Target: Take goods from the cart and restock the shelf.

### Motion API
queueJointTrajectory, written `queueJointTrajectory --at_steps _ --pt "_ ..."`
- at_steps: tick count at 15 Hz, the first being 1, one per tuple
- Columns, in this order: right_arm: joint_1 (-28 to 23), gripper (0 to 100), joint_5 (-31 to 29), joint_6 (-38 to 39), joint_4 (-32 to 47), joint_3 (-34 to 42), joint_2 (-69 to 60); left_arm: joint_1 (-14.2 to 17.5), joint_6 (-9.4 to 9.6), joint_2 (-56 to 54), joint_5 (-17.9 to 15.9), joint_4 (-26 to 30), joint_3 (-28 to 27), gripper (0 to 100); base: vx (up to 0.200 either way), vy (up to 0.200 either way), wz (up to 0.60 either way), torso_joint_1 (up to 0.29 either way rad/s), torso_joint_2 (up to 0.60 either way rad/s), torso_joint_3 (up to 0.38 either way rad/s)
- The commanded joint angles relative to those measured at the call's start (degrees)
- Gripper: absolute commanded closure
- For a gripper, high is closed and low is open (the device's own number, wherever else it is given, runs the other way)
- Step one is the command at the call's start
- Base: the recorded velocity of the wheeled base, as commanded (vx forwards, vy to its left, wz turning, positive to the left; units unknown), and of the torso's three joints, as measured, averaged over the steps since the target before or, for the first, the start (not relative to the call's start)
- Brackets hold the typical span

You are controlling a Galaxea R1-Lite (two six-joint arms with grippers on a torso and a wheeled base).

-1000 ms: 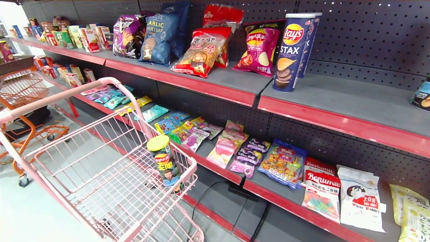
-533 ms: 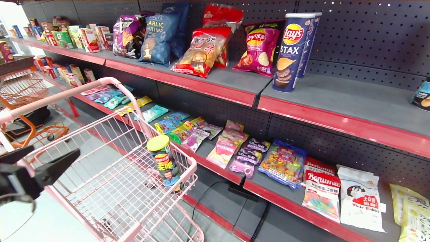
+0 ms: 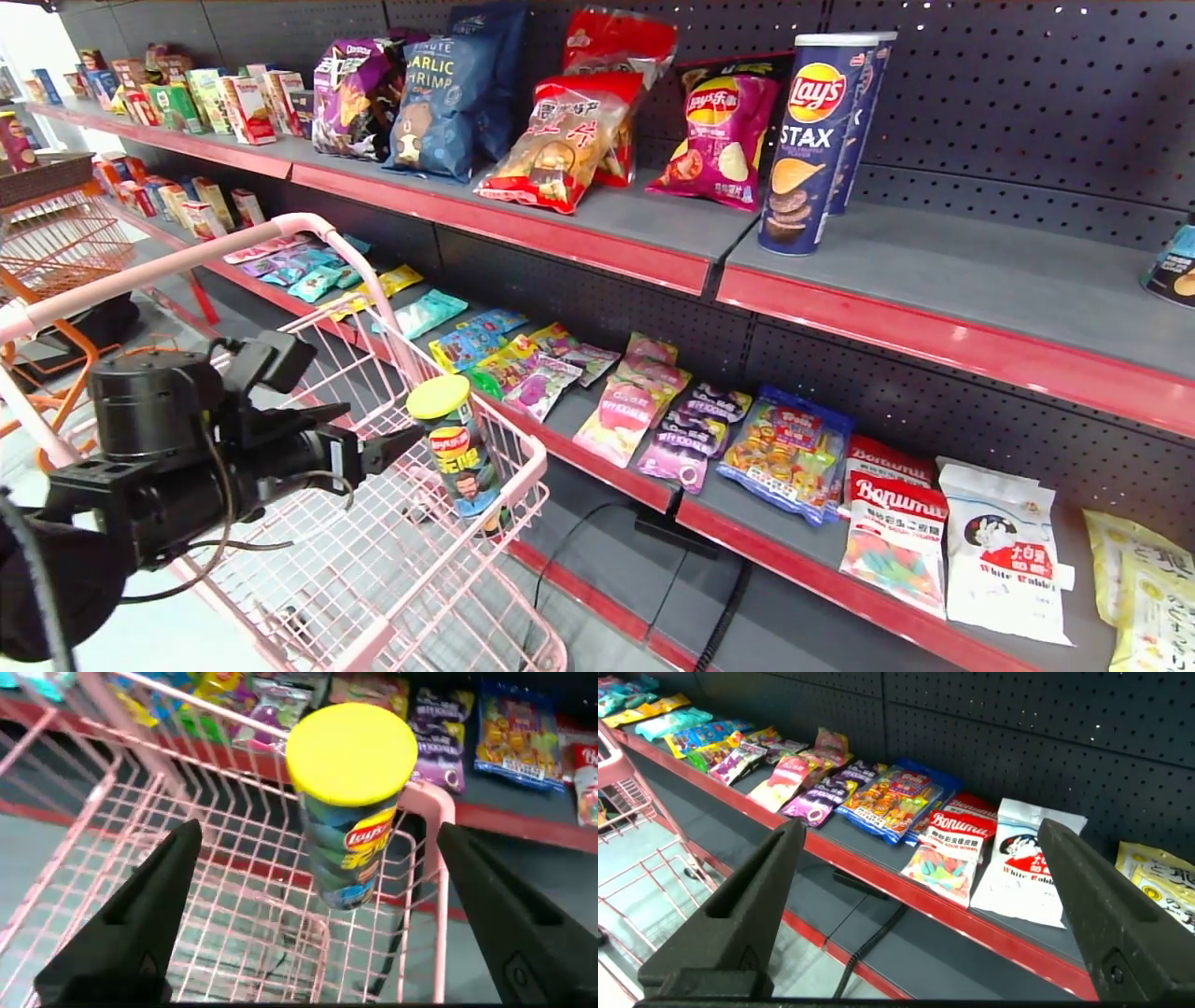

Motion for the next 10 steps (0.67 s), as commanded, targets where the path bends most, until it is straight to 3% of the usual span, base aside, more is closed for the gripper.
queueJointTrajectory --at_steps 1,10 --pt "0.04 0 0.01 0.0 -0.01 0.0 0.07 -3.21 0.09 9.78 -0.41 -2.9 -2.43 0 0.0 0.0 0.0 0.0 0.0 0.0" --pt "0.04 0 0.01 -0.44 -0.01 0.0 0.07 -5.76 0.18 16.02 -0.06 -2.98 -9.37 0 0.0 0.0 0.0 0.0 0.0 0.0"
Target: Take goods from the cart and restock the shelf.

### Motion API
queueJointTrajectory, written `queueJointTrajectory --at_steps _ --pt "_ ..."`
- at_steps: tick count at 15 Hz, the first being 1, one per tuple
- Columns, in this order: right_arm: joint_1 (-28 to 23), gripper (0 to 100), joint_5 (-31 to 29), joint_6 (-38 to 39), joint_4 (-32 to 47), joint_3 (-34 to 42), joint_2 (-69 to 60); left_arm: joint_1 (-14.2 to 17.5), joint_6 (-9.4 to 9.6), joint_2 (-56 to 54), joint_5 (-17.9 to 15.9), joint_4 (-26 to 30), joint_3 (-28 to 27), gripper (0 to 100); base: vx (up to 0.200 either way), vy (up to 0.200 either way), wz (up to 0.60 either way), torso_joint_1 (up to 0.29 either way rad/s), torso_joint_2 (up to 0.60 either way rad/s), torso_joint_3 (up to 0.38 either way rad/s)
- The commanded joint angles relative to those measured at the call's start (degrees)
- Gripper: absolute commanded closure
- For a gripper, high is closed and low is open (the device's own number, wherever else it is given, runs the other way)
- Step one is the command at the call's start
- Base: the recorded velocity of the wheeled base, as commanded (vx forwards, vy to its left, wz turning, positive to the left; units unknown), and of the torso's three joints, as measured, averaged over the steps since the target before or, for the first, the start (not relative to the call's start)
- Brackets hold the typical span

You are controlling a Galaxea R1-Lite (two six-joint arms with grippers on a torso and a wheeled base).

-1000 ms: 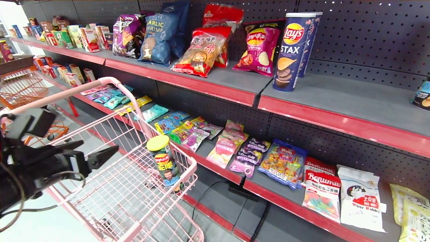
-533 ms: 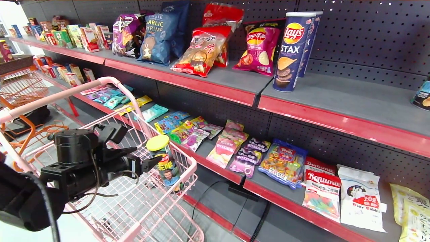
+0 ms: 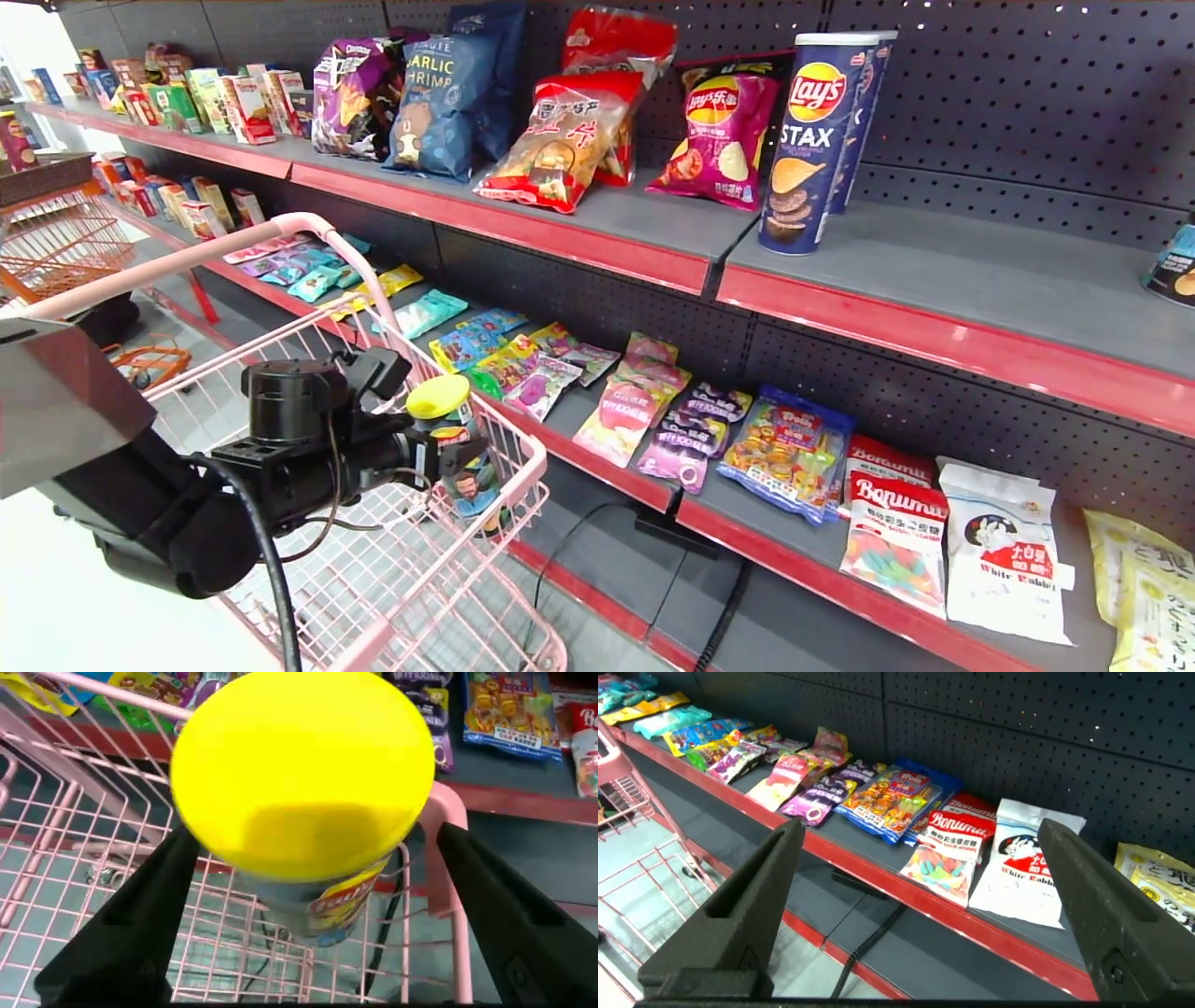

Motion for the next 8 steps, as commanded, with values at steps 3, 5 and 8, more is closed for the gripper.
queueJointTrajectory --at_steps 3,5,8 --pt "0.04 0 0.01 -0.01 -0.02 0.0 0.07 -1.24 -0.01 2.42 0.38 -0.11 -1.29 0 0.0 0.0 0.0 0.0 0.0 0.0" --pt "0.04 0 0.01 -0.01 -0.02 0.0 0.07 -1.15 0.08 3.21 0.64 -0.11 -1.99 0 0.0 0.0 0.0 0.0 0.0 0.0" --pt "0.04 0 0.01 0.08 -0.02 0.0 0.07 -1.15 -0.01 3.12 0.73 -0.2 -2.17 100 0.0 0.0 0.0 0.0 0.0 0.0"
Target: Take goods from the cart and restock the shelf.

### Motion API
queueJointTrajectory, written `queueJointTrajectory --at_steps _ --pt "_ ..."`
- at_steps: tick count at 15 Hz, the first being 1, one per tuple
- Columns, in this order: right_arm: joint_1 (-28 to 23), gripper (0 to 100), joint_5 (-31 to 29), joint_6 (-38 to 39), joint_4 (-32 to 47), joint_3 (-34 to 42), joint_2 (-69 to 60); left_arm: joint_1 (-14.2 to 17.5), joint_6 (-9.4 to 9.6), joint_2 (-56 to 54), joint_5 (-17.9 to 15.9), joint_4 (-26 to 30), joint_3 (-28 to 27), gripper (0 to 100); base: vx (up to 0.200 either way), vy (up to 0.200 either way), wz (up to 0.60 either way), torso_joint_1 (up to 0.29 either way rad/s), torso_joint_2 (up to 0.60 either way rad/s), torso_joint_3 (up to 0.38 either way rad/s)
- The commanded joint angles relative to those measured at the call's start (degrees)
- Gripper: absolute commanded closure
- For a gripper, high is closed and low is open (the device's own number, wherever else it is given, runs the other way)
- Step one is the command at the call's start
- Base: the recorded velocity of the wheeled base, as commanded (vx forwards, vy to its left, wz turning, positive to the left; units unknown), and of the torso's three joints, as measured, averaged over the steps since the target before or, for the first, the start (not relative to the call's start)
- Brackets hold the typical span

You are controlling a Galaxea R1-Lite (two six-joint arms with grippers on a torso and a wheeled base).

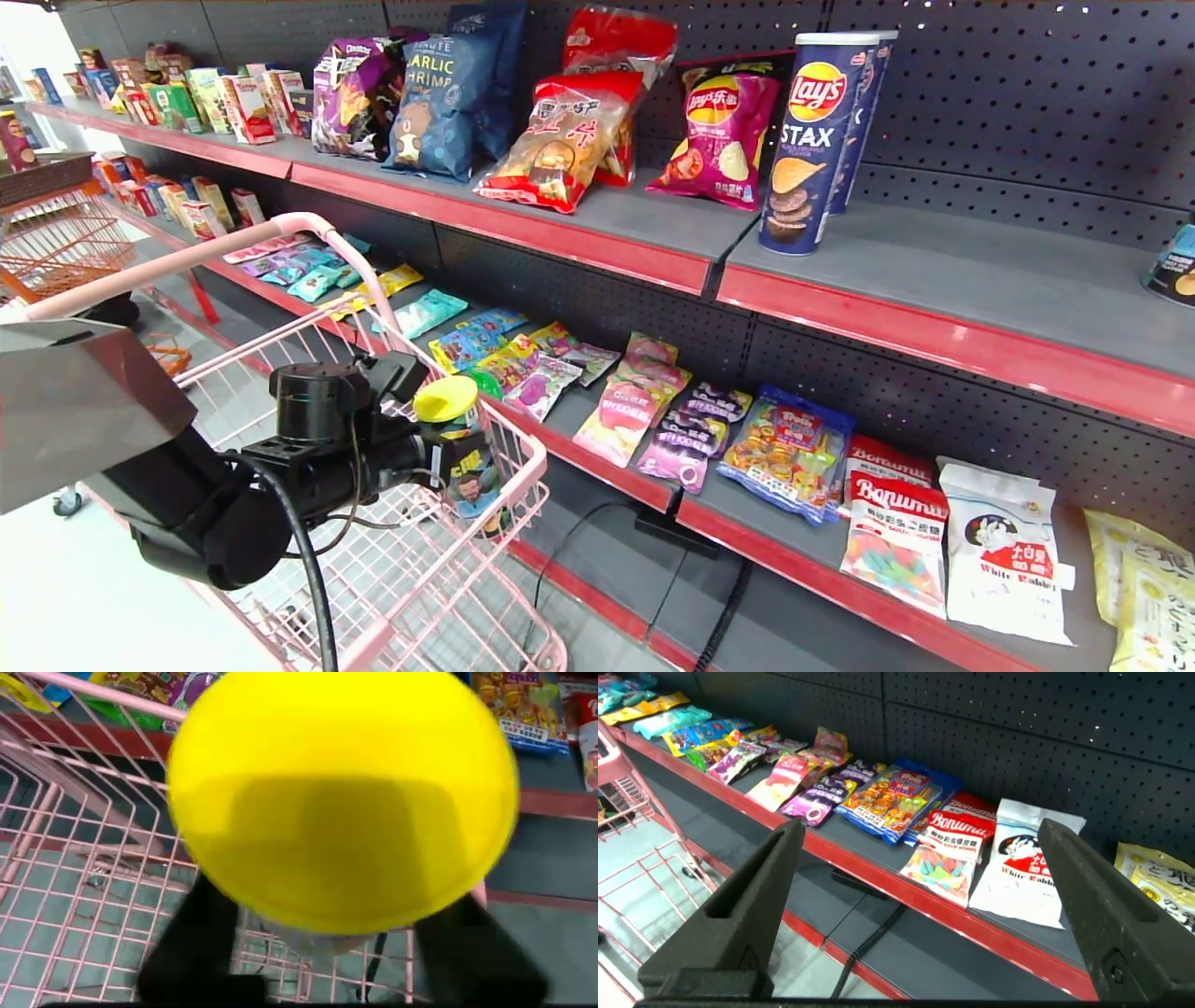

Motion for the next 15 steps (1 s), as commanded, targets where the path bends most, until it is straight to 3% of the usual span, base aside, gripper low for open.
queueJointTrajectory --at_steps 1,5,6,10,11,13,15 --pt "0.04 0 0.01 0.05 -0.01 -0.06 0.07 0.07 -0.03 -0.14 0.06 -0.06 0.22 100 0.0 0.0 0.0 0.0 0.0 0.0" --pt "0.04 0 0.01 0.05 -0.01 0.02 0.07 0.86 -0.47 -9.19 0.15 0.2 3.91 100 0.0 0.0 0.0 0.0 0.0 0.0" --pt "0.04 0 0.01 0.05 -0.01 0.02 0.07 2.35 -0.38 -14.11 0.15 1.17 5.49 100 0.0 0.0 0.0 0.0 0.0 0.0" --pt "0.04 0 0.01 0.05 -0.01 0.02 0.07 4.73 -0.38 -34.5 0.06 10.66 9.62 100 0.0 0.0 0.0 0.0 0.0 0.0" --pt "0.04 0 0.01 0.05 -0.01 0.02 0.07 4.73 -0.38 -34.5 0.06 10.66 9.62 100 0.0 0.0 0.0 0.0 0.0 0.0" --pt "0.04 0 0.01 0.14 -0.01 0.02 0.07 4.64 -0.03 -56.04 0.15 24.55 10.5 100 0.0 0.0 0.0 0.0 0.0 0.0" --pt "0.04 0 0.01 0.14 -0.01 0.02 0.07 4.81 0.06 -66.49 0.76 33.42 10.41 100 0.0 0.0 0.0 0.117 -0.32 -0.21"
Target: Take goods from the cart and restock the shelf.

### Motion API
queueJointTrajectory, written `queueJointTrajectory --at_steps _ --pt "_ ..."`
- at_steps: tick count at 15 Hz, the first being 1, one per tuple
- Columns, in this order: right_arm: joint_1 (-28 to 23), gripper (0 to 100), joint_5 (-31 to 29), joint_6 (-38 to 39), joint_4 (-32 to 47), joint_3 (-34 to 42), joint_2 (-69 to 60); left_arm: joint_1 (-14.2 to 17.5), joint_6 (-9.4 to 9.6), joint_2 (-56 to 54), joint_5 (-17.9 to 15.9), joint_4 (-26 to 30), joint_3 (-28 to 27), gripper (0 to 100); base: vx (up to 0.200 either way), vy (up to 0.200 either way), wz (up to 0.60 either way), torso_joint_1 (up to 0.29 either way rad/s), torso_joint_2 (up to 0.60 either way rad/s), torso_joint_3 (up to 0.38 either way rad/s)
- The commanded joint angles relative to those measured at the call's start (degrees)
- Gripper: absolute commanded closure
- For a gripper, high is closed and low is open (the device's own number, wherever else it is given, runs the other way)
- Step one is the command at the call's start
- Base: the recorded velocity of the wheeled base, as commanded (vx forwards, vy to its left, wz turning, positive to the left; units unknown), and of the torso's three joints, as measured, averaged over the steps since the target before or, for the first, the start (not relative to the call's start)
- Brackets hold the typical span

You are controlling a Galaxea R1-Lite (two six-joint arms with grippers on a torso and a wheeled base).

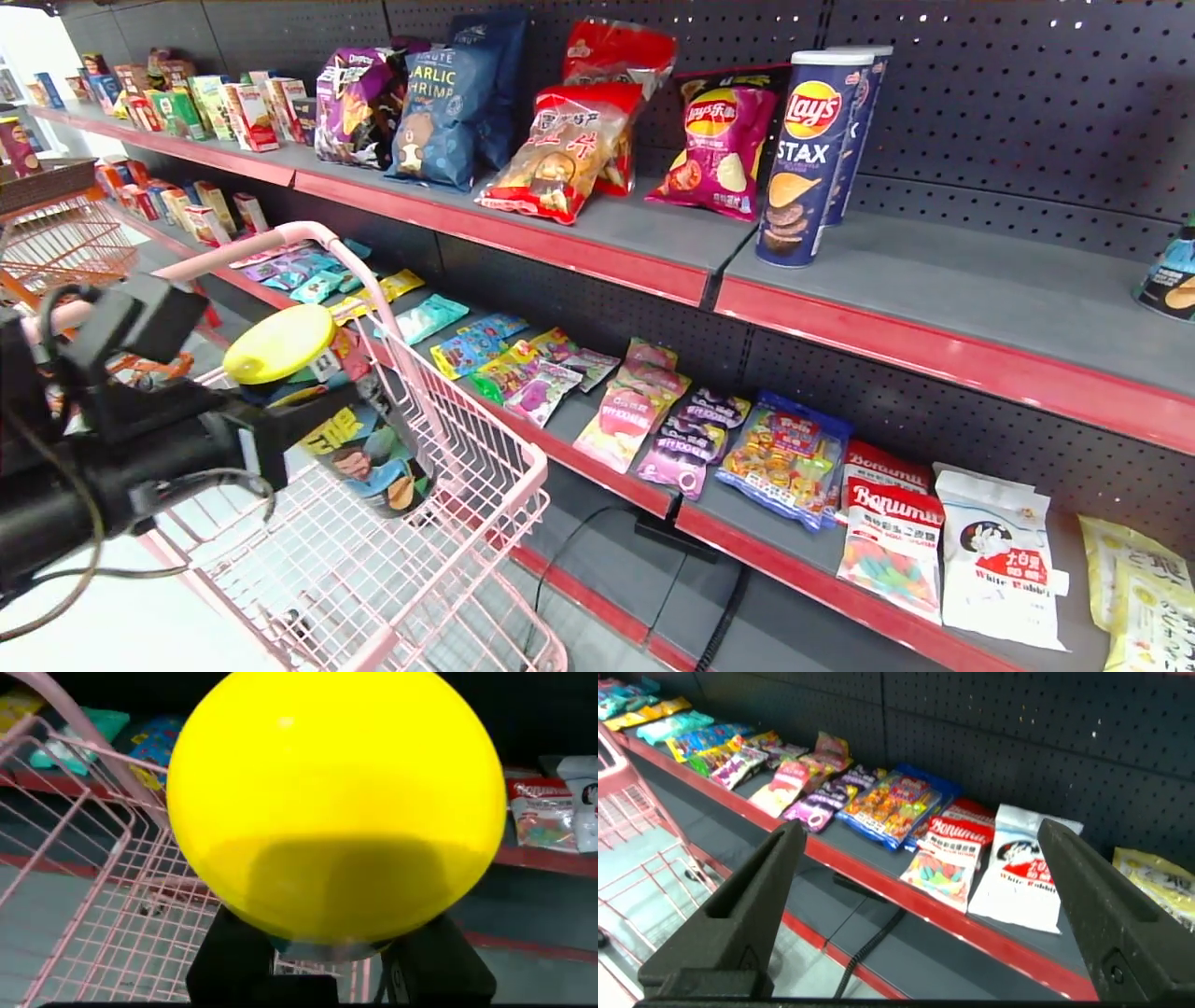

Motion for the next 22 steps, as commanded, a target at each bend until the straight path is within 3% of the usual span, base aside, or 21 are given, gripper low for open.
queueJointTrajectory --at_steps 1,3,4,5,6,9,12,22 --pt "0.04 0 0.0 -0.02 0.01 0.0 0.07 0.38 0.24 -29.84 3.26 19.17 0.79 100 0.0 0.0 0.0 0.139 -0.45 -0.286" --pt "0.04 0 0.0 -0.02 0.01 0.0 0.07 0.38 0.24 -40.04 6.51 30.33 -0.44 100 0.0 0.0 0.0 0.176 -0.51 -0.325" --pt "0.04 0 0.0 -0.02 0.01 0.0 0.07 0.38 0.24 -42.32 6.51 33.06 -1.23 100 0.0 0.0 0.0 0.198 -0.52 -0.32" --pt "0.04 0 0.0 -0.02 0.01 0.0 0.07 0.38 0.24 -47.42 6.6 40.53 -4.13 100 0.0 0.0 0.0 0.222 -0.55 -0.334" --pt "0.04 0 0.0 -0.02 0.01 0.0 0.07 0.38 0.24 -49.88 6.51 43.69 -5.36 100 0.0 0.0 0.0 0.217 -0.57 -0.339" --pt "0.04 0 0.0 -0.02 0.01 0.0 0.07 0.38 0.33 -53.66 6.6 46.95 -6.59 100 0.0 0.0 0.0 0.238 -0.6 -0.357" --pt "0.04 0 0.0 -0.02 0.01 0.0 0.07 0.29 2.17 -54.19 6.51 47.12 -6.59 100 0.0 0.0 0.0 0.207 -0.51 -0.299" --pt "0.04 0 0.0 0.07 0.01 0.0 0.07 0.29 2.26 -54.27 6.42 47.21 -6.07 100 0.0 0.0 0.0 0.163 -0.37 -0.215"
